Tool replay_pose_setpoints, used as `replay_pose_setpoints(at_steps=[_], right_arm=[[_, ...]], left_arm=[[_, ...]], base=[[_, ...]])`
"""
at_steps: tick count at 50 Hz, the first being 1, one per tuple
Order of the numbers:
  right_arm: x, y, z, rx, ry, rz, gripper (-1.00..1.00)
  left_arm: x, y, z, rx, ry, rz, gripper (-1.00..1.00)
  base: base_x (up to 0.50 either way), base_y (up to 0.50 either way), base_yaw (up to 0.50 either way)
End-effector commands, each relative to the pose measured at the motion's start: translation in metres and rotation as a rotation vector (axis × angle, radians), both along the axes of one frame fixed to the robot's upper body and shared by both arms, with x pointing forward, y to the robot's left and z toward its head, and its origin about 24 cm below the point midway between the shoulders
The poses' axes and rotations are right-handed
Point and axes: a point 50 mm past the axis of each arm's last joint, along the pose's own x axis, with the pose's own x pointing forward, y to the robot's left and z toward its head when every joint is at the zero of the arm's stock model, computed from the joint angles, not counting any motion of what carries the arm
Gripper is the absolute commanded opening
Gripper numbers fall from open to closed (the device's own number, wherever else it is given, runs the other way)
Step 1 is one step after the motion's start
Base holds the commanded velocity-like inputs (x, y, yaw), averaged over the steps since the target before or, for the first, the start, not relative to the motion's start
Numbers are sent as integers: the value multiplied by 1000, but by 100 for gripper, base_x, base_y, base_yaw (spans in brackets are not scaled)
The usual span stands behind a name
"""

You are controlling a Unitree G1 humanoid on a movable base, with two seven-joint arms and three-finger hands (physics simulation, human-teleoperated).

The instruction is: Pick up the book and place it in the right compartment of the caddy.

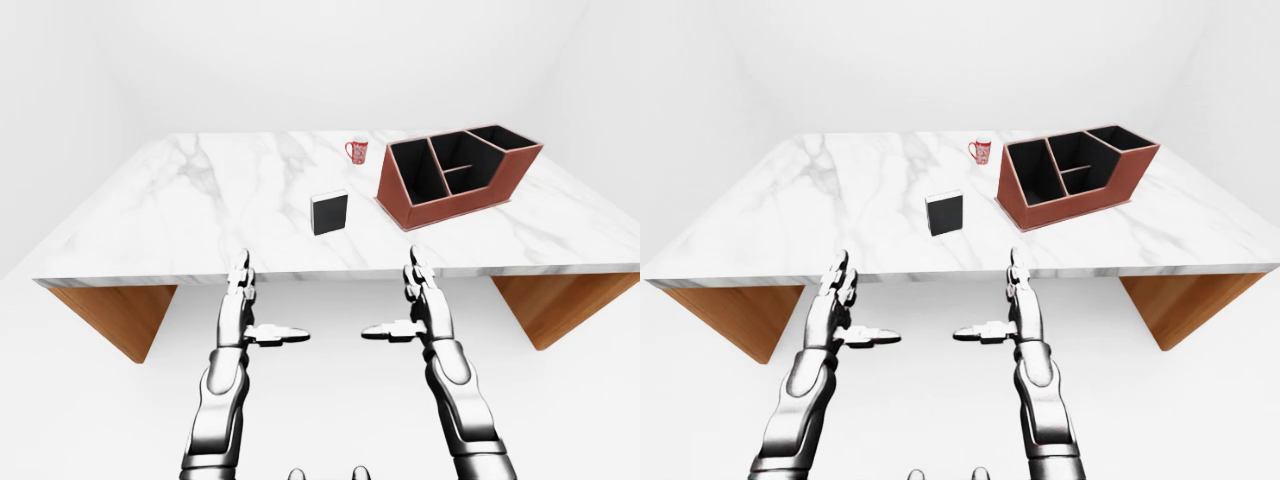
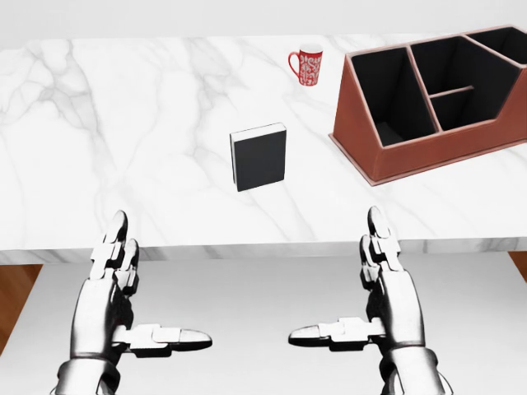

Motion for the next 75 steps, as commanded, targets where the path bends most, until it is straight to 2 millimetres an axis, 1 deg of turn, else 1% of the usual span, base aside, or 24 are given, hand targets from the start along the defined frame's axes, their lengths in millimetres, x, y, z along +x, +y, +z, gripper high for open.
replay_pose_setpoints(at_steps=[1, 5, 16, 21, 40, 50, 57, 62, 75], right_arm=[[0, -4, -4, -2, 25, 16, 100], [3, -4, -5, 0, 26, 19, 100], [0, -4, -3, 2, 12, 23, 100], [0, -3, -5, -9, 24, 29, 100], [-1, -3, -4, -6, 18, 32, 100], [-1, -1, -6, -25, 24, 44, 100], [-1, -1, -6, -29, 21, 50, 100], [-1, -1, -6, -25, 23, 51, 100], [-1, -1, -6, -23, 22, 52, 100]], left_arm=[[-1, 6, 0, 6, -15, -12, 100], [2, 7, -3, -3, 6, -12, 100], [1, 6, -4, 4, 7, -26, 100], [2, 6, -5, 4, 14, -27, 100], [2, 6, -6, 5, 16, -28, 100], [1, 5, -5, 6, 18, -30, 100], [2, 6, -7, 7, 19, -31, 100], [1, 5, -5, 8, 20, -32, 100], [2, 5, -6, 10, 23, -32, 100]], base=[[0, 0, 0], [0, 0, 0], [0, 0, 0], [0, 0, 0], [0, 0, 50], [0, 0, 49], [0, 0, 0], [0, 0, 0], [12, -37, 0]])
